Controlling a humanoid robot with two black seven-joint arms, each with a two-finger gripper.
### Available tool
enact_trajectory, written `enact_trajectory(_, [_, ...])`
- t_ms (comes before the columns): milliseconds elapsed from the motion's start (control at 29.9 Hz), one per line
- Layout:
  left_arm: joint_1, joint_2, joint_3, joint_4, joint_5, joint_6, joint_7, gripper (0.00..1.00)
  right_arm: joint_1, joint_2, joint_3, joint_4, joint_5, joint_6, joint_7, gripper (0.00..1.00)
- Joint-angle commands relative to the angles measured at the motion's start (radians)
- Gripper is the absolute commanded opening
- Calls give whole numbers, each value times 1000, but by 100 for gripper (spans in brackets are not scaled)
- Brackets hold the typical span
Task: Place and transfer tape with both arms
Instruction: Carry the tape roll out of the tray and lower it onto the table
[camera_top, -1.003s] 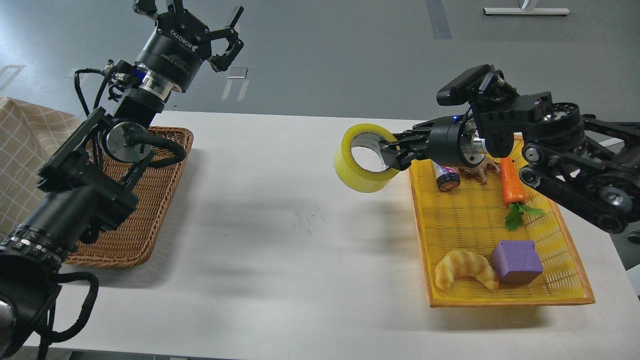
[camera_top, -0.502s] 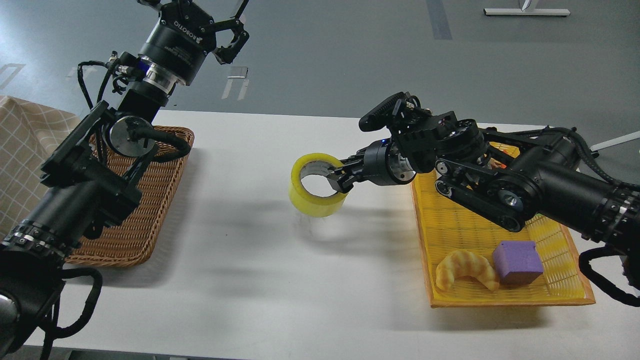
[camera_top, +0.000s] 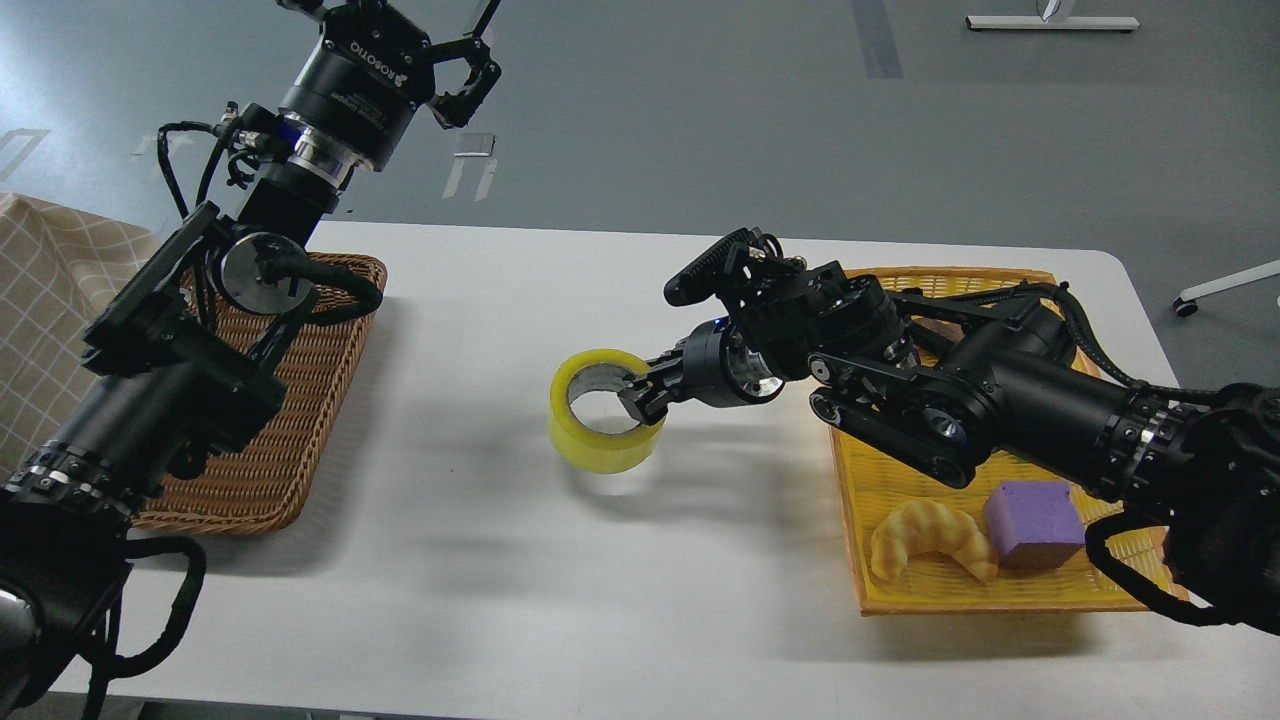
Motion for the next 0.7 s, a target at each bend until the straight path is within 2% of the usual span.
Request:
enact_trajectory(0, [-1,0,0,-6,-2,0,0,98,-4,2,-10,-39,0,0,0,0])
enact_trajectory(669, [-1,-10,0,-20,-2,0,0,98,-36,2,-11,-79,0,0,-2,0])
